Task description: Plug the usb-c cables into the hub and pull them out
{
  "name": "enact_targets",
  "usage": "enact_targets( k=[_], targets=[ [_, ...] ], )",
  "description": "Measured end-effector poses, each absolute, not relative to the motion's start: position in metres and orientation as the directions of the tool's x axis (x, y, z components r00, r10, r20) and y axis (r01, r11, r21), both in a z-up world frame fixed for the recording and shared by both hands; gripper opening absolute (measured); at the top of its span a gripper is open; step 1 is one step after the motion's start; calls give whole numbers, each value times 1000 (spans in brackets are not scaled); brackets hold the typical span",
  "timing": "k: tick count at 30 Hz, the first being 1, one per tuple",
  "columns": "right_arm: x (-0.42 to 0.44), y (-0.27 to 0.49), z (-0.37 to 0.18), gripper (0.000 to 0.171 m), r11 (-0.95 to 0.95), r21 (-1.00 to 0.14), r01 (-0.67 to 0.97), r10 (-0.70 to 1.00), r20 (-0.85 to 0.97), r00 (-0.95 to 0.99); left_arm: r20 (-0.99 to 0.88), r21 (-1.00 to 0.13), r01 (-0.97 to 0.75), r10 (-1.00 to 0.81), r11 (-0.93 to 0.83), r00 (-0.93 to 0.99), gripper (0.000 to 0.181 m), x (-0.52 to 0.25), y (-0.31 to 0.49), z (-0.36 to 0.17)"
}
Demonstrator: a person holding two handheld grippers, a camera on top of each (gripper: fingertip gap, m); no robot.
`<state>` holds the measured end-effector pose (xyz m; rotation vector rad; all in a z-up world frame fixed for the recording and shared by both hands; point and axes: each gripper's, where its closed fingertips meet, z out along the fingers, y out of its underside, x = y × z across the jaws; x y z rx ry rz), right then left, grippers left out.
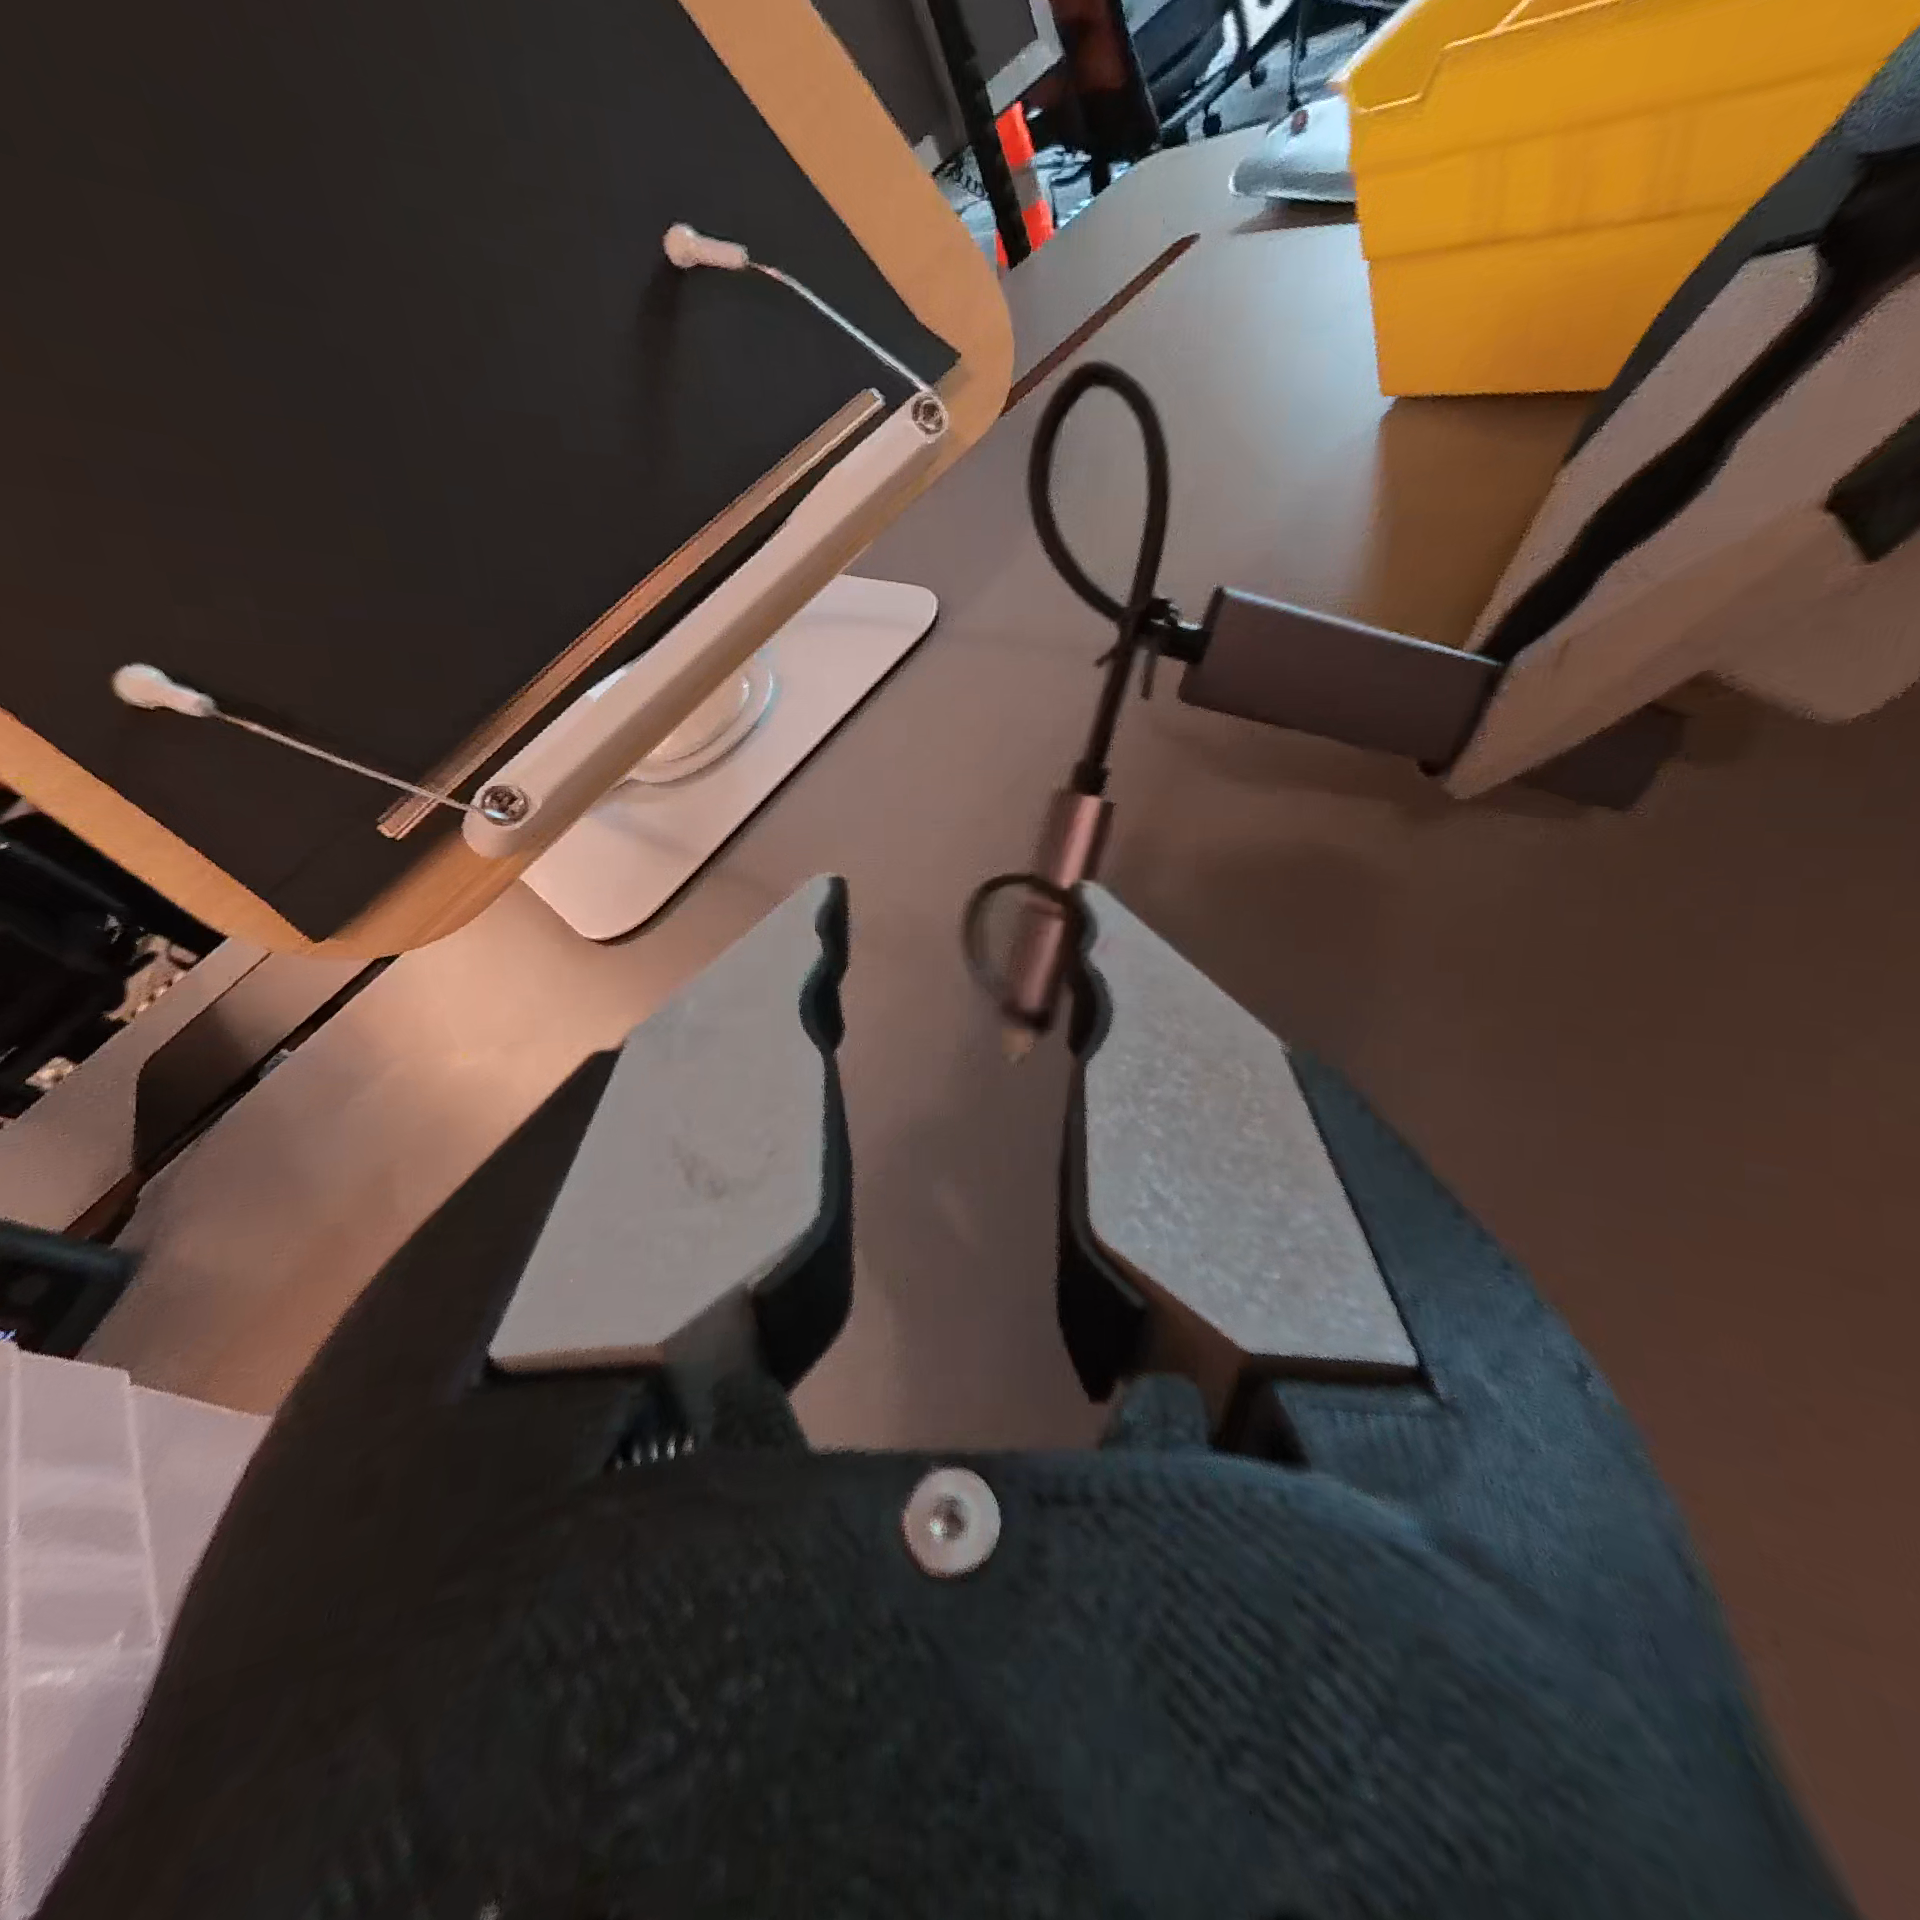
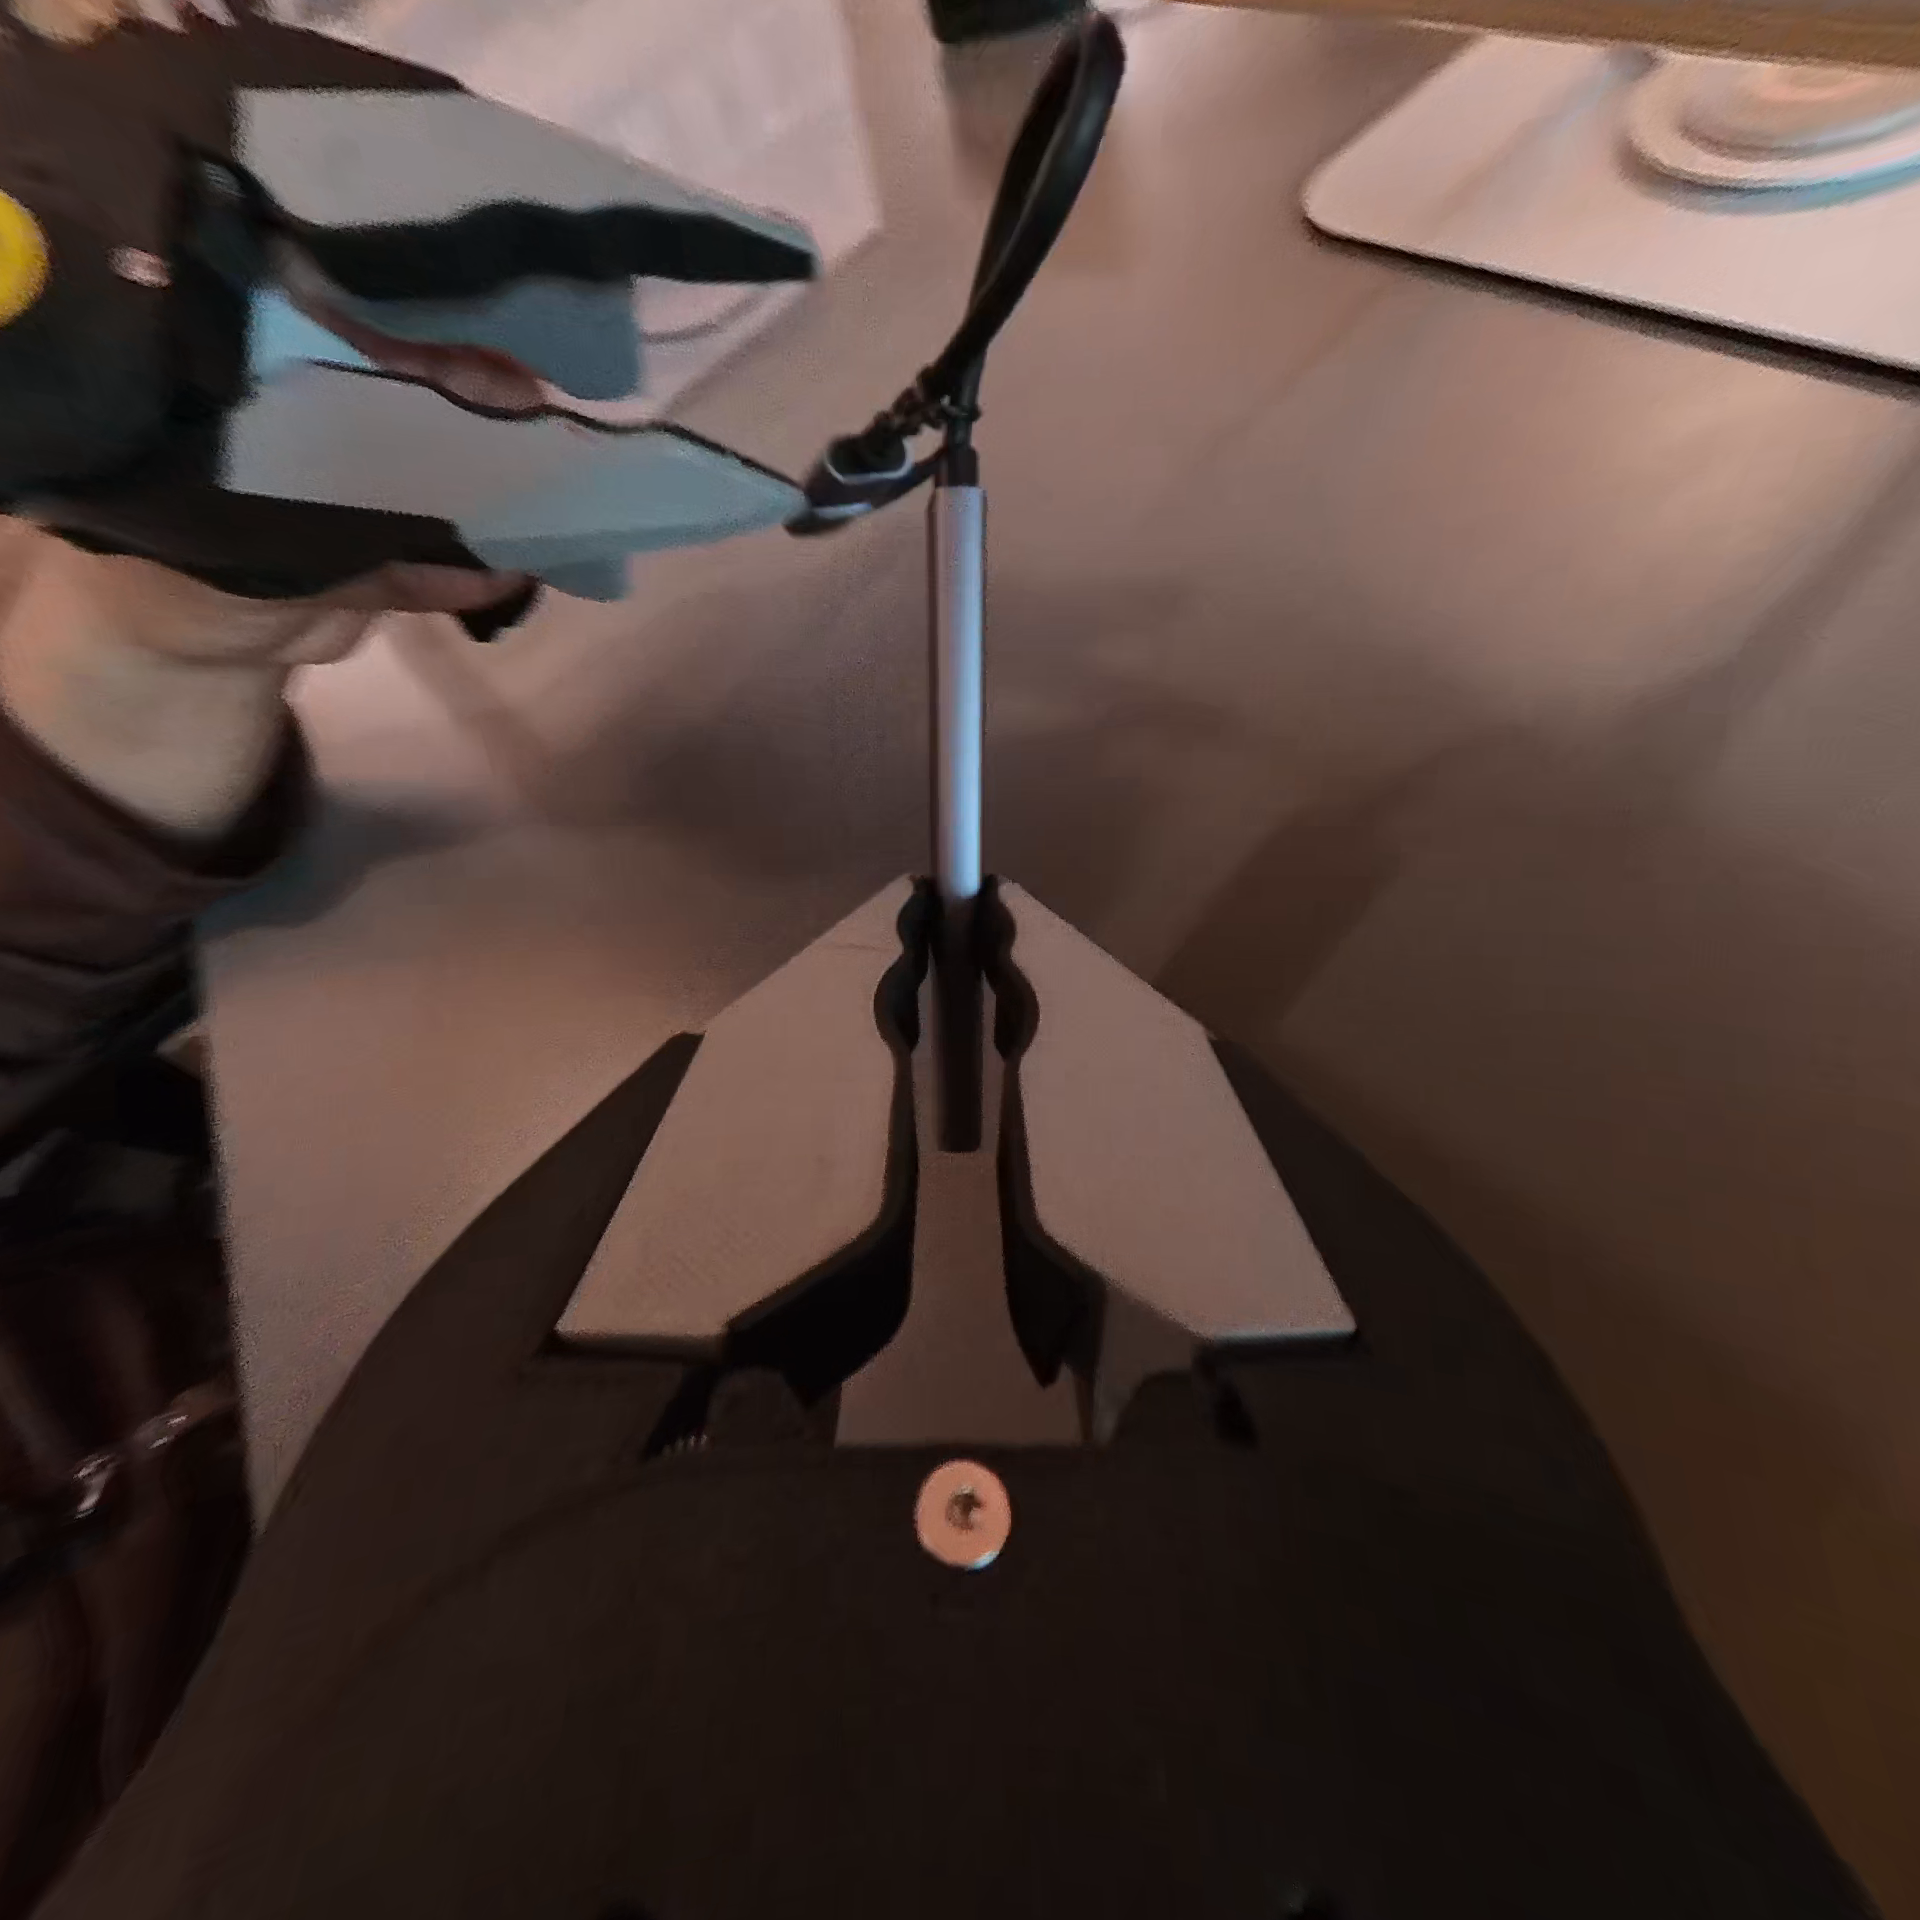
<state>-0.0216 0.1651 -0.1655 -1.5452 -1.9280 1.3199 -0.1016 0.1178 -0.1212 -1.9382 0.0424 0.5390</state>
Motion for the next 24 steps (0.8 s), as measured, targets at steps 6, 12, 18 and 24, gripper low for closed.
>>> enact_targets(
  k=[6,12,18,24],
  targets=[
    [6,116,-171,8,-36,-699,714,627,-572,-528,-382,-869,-246,265,-430,885,35,-116,110,-120],
    [2,128,-197,19,60,-666,744,750,-461,-473,-380,-872,-237,288,-429,879,34,-124,106,-118],
    [-15,161,-196,24,140,-738,660,898,-186,-399,-418,-847,-269,261,-459,870,32,-117,111,-125],
    [-22,173,-182,24,122,-795,595,925,-127,-359,-427,-836,-271,256,-478,867,30,-117,112,-130]
  ],
)
